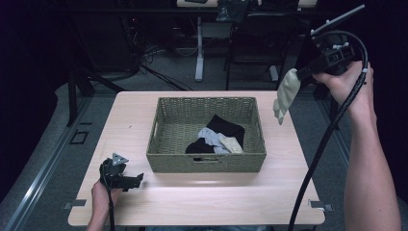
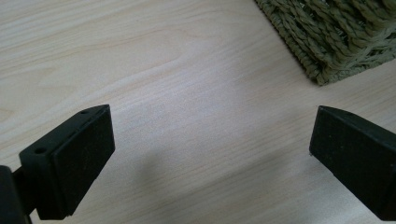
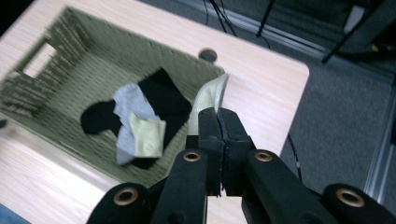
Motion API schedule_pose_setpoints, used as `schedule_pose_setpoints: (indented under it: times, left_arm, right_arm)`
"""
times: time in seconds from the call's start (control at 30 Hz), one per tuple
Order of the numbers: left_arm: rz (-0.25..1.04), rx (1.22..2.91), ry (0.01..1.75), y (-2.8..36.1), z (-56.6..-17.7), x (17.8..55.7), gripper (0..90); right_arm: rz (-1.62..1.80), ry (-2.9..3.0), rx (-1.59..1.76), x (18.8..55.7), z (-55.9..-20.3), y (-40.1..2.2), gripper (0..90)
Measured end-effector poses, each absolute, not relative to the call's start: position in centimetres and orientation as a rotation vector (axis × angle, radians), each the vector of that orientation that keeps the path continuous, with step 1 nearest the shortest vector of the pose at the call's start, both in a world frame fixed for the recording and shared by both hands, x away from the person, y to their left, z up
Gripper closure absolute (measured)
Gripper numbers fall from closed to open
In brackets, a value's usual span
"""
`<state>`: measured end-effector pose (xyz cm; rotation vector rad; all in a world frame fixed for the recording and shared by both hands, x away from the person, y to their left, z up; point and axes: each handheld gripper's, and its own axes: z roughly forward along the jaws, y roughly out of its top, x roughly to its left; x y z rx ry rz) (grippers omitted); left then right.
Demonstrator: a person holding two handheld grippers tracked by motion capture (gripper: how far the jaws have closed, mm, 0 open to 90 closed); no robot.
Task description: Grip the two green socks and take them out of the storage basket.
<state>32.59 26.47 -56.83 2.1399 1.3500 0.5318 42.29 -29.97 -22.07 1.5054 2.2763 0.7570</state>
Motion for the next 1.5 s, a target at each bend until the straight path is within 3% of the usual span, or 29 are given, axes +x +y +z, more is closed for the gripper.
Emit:
schedule_pose_setpoints:
  times: [0.23, 0.43, 1.03, 1.23, 1.4, 1.43, 1.5]
  left_arm:
    - [0.534, 2.138, 1.352, 26.5, -56.8, 32.6, 0.2]
    - [0.534, 2.138, 1.352, 26.6, -56.8, 32.6, 0.2]
    - [0.533, 2.141, 1.348, 26.5, -56.8, 32.6, 0.2]
    - [0.534, 2.136, 1.353, 26.6, -56.8, 32.6, 0.2]
    - [0.533, 2.135, 1.354, 26.6, -56.8, 32.5, 0.2]
    - [0.533, 2.135, 1.355, 26.6, -56.8, 32.5, 0.2]
    - [0.532, 2.135, 1.355, 26.6, -56.8, 32.5, 0.2]
  right_arm:
    - [0.711, 2.290, 1.575, 42.8, -25.8, -31.5, 89.3]
    - [0.650, 2.328, 1.647, 43.7, -31.3, -32.4, 89.2]
    - [0.522, 2.454, 1.797, 46.1, -46.1, -31.4, 89.2]
    - [0.491, 2.486, 1.828, 46.6, -49.1, -31.0, 88.6]
    - [0.486, 2.458, 1.860, 46.6, -50.4, -30.9, 81.5]
    - [0.467, 2.483, 1.850, 46.6, -50.3, -31.1, 72.8]
    - [0.469, 2.468, 1.856, 46.6, -50.3, -31.1, 70.7]
